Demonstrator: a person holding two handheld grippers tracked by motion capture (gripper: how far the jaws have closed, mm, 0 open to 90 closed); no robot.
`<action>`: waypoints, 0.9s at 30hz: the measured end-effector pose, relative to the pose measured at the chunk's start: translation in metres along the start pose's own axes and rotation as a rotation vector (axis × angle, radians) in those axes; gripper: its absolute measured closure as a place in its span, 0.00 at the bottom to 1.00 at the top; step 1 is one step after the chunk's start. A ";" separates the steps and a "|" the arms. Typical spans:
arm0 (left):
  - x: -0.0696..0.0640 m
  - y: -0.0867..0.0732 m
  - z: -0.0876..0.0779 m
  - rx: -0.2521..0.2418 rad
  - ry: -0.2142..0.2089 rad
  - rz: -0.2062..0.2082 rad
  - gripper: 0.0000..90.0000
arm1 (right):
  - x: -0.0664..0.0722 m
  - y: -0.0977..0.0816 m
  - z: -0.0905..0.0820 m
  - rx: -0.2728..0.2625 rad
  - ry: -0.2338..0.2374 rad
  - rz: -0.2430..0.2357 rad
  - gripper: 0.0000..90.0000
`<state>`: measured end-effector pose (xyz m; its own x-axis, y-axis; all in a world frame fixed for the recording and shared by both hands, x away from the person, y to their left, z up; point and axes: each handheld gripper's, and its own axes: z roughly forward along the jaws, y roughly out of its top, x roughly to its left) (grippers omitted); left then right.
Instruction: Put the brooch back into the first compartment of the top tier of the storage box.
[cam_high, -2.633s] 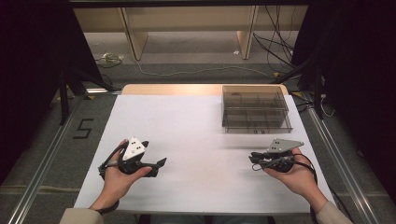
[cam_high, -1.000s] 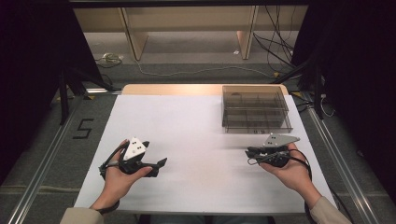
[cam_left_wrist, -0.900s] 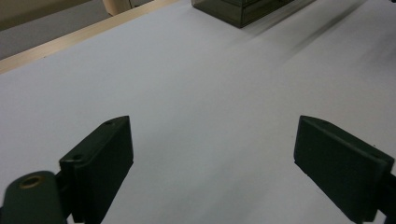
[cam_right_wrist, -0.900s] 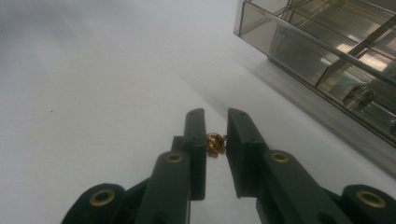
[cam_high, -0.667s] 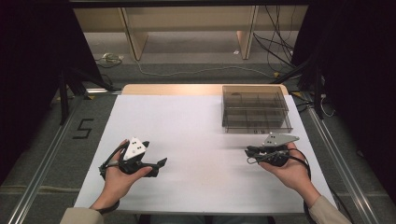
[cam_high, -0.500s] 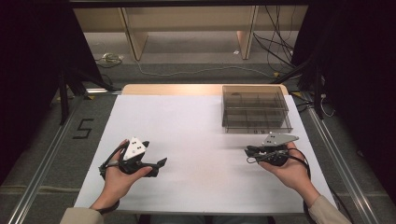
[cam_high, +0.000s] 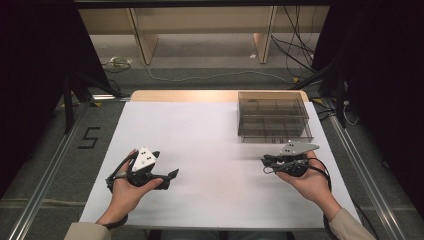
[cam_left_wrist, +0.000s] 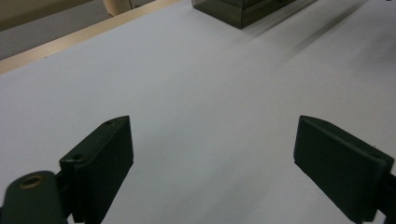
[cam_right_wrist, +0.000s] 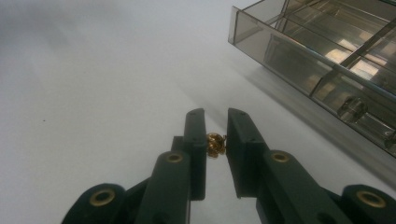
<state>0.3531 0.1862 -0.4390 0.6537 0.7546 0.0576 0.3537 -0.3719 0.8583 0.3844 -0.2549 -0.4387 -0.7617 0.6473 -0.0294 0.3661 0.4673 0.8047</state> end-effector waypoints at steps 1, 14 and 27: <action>0.000 0.000 0.000 -0.002 0.000 -0.002 0.13 | 0.000 0.000 0.000 -0.001 0.000 -0.002 0.88; 0.000 0.000 0.000 -0.001 0.001 -0.003 0.13 | -0.002 0.006 0.002 -0.018 -0.008 -0.004 0.88; 0.000 0.000 0.000 0.001 -0.001 0.000 0.14 | -0.003 0.012 0.006 -0.026 -0.015 -0.002 0.88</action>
<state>0.3535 0.1861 -0.4391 0.6542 0.7542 0.0577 0.3540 -0.3727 0.8578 0.3936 -0.2479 -0.4326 -0.7541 0.6555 -0.0397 0.3505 0.4529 0.8198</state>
